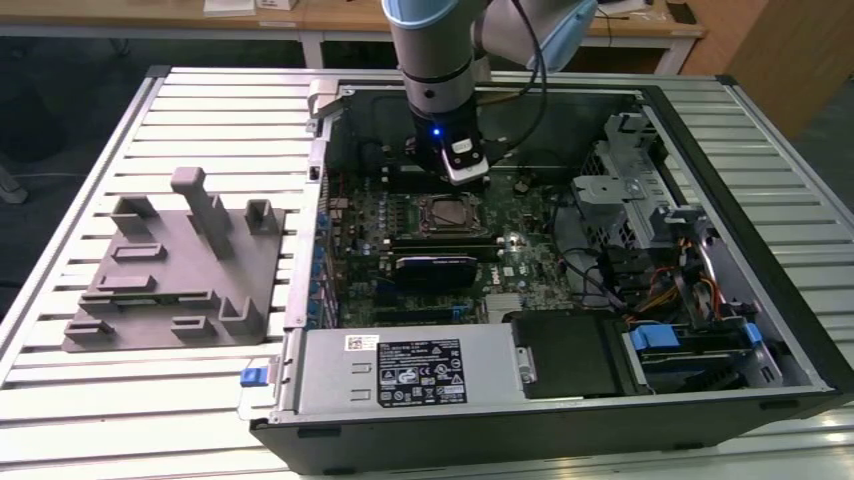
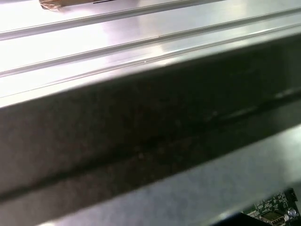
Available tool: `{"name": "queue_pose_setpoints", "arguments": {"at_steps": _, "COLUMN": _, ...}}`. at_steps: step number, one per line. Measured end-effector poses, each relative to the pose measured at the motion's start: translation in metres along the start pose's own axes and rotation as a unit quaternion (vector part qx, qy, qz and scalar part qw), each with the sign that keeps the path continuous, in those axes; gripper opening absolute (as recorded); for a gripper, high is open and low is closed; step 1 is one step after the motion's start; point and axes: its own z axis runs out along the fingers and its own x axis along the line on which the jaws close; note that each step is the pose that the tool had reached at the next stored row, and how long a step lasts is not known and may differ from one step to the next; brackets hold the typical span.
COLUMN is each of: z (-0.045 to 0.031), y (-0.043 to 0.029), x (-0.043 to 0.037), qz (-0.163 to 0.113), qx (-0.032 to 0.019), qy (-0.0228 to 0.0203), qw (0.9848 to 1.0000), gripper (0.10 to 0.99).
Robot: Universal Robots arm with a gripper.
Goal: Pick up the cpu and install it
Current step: 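Install the first cpu locking lever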
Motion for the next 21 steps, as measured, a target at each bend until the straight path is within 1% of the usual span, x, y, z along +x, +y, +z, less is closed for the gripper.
{"name": "queue_pose_setpoints", "arguments": {"at_steps": 2, "z": -0.0015, "y": 0.0003, "x": -0.0003, "qz": 0.0, "qx": -0.0001, "qy": -0.0001, "qw": 1.0, "gripper": 0.106}}
{"name": "queue_pose_setpoints", "arguments": {"at_steps": 5, "z": -0.0067, "y": 0.0012, "x": -0.0011, "qz": 0.0, "qx": -0.0001, "qy": 0.0, "qw": 1.0, "gripper": 0.106}}
{"name": "queue_pose_setpoints", "arguments": {"at_steps": 7, "z": -0.0086, "y": 0.0016, "x": -0.0014, "qz": 0.0, "qx": -0.0002, "qy": 0.0, "qw": 1.0, "gripper": 0.106}}
{"name": "queue_pose_setpoints", "arguments": {"at_steps": 9, "z": -0.0086, "y": 0.0016, "x": -0.0014, "qz": 0.0, "qx": -0.0019, "qy": 0.0005, "qw": 1.0, "gripper": 0.106}}
{"name": "queue_pose_setpoints", "arguments": {"at_steps": 12, "z": -0.0086, "y": 0.0014, "x": -0.001, "qz": 0.003, "qx": -0.006, "qy": 0.0018, "qw": 1.0, "gripper": 0.106}}
{"name": "queue_pose_setpoints", "arguments": {"at_steps": 15, "z": -0.0086, "y": 0.0013, "x": -0.0006, "qz": 0.004, "qx": -0.0069, "qy": 0.0019, "qw": 1.0, "gripper": 0.106}}
{"name": "queue_pose_setpoints", "arguments": {"at_steps": 21, "z": -0.0072, "y": 0.0007, "x": -0.0005, "qz": 0.003, "qx": -0.0079, "qy": -0.0016, "qw": 1.0, "gripper": 0.106}}
